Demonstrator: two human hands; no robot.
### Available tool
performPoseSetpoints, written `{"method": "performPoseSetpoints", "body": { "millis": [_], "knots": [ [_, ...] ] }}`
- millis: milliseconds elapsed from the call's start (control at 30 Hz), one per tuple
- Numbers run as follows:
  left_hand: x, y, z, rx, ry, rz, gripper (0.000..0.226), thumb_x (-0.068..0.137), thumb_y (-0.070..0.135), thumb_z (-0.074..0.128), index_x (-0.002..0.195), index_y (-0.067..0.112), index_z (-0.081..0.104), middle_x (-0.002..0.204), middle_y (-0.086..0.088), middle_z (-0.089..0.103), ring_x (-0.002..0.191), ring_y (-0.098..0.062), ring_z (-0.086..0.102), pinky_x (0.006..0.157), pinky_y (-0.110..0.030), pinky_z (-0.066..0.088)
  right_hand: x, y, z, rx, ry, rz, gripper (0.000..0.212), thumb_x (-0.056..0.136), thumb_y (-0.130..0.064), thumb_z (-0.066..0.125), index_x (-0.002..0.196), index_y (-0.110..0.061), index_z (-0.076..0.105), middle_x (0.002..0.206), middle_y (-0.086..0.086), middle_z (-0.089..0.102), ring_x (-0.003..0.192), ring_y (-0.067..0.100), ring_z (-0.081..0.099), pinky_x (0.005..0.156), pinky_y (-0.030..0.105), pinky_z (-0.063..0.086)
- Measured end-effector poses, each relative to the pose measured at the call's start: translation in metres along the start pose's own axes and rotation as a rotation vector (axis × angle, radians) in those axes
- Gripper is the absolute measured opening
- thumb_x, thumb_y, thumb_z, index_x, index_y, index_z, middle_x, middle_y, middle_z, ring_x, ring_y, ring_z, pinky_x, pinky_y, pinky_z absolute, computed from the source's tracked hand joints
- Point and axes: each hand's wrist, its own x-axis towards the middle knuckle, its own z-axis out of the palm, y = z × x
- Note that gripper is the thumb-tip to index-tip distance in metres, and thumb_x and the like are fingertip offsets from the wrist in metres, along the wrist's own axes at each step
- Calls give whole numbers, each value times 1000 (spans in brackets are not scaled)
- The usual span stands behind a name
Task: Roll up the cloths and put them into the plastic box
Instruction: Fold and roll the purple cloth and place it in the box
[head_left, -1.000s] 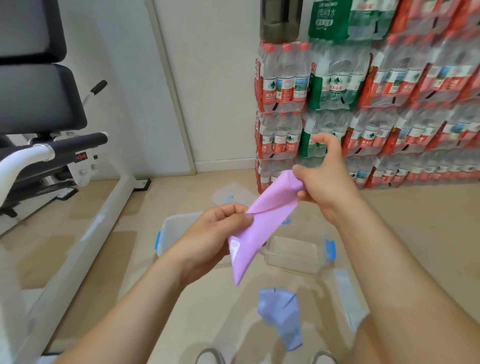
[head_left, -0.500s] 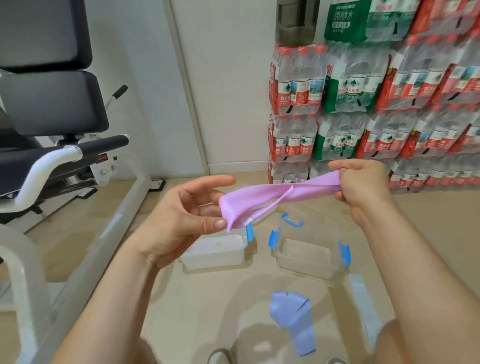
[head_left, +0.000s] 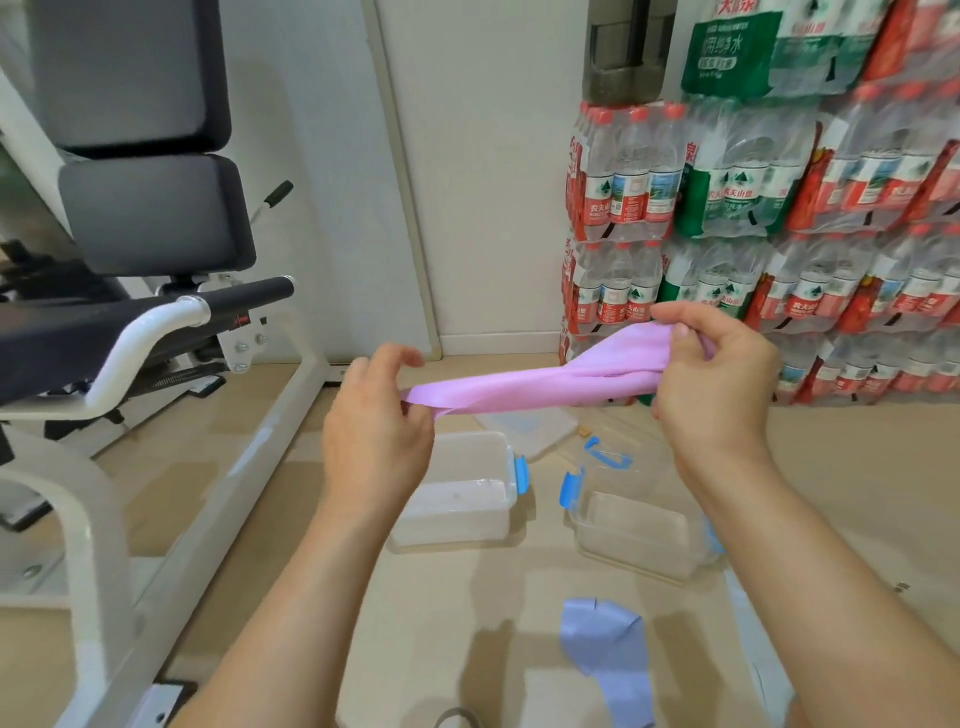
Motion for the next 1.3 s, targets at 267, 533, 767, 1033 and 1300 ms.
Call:
{"method": "performPoseSetpoints", "body": {
  "millis": [267,533,767,1033,1300],
  "knots": [
    [-4,8,-11,-957,-572,-397,41,81,6,55,116,23,63,77,4,63,67,-12,58,50,-22,42,10,6,-5,134,10,268,31,97,-7,43,95,-22,69,100,-6,60,54,13,53,39,20,46],
    [4,-14,-22,-1222,-612,-148,63,40,21,94,99,18,74,74,-1,69,71,-15,65,77,-26,52,17,13,-7,128,-103,359,32,94,-3,44,96,-20,71,82,1,60,49,12,34,36,18,28],
    [0,2,-20,-317,144,55,29,72,0,71,86,25,66,56,5,51,52,-11,47,54,-13,39,12,18,-5,-70,-163,290,30,95,-6,42,109,-18,67,84,-7,64,50,15,64,34,9,30],
    [-8,-4,-10,337,-267,39,27,86,24,47,113,28,51,76,-1,66,70,-30,61,64,-34,49,7,7,-4,-28,-116,81,33,94,-4,46,112,-19,69,108,-9,63,96,2,52,86,20,44],
    [-14,-13,-19,-5,-1091,-25,88,59,77,62,136,42,38,110,17,66,99,4,61,95,-26,48,-4,-5,-2,91,-647,-41,71,81,12,48,129,-39,49,114,20,66,72,20,53,66,31,41]
  ]
}}
